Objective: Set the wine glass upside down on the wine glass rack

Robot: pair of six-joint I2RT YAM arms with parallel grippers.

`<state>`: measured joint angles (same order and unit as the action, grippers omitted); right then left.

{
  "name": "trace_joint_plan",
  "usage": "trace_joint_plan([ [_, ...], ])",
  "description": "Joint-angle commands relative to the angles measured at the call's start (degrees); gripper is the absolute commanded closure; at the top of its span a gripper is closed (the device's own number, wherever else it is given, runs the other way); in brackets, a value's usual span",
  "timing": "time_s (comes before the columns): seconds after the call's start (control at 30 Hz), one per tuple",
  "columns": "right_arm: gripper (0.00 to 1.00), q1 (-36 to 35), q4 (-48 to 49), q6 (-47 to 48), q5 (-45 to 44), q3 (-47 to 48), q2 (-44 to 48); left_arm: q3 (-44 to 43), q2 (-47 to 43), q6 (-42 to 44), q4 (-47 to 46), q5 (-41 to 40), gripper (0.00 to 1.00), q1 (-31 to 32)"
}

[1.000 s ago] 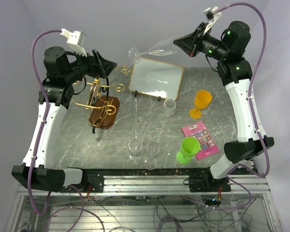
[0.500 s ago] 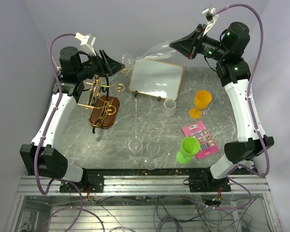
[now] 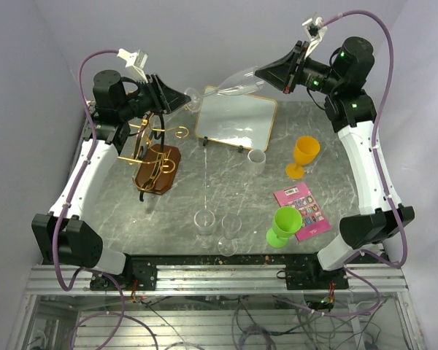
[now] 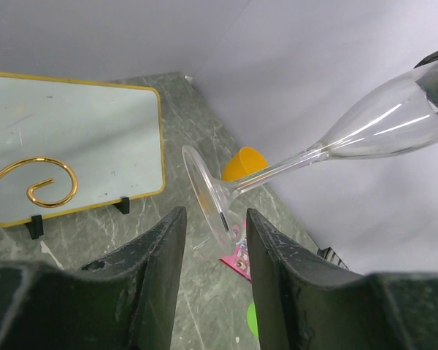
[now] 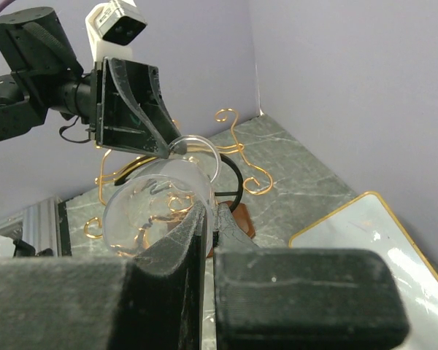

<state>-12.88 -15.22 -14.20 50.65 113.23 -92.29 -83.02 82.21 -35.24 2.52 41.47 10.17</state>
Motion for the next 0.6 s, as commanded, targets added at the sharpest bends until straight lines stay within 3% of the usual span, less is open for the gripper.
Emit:
trace_joint_plan([
  [0.0,1.00,-0.27,3.18,-0.47,1.03,-0.03,2.27,-0.23,0.45,-0.18,-1.47,0.83,0.52,0.63],
  [0.57,1.00,-0.24,4.71,-0.52,0.94,-2.08,3.36,0.97,0.31,-2.01,-3.69,1.44,0.65,1.40],
])
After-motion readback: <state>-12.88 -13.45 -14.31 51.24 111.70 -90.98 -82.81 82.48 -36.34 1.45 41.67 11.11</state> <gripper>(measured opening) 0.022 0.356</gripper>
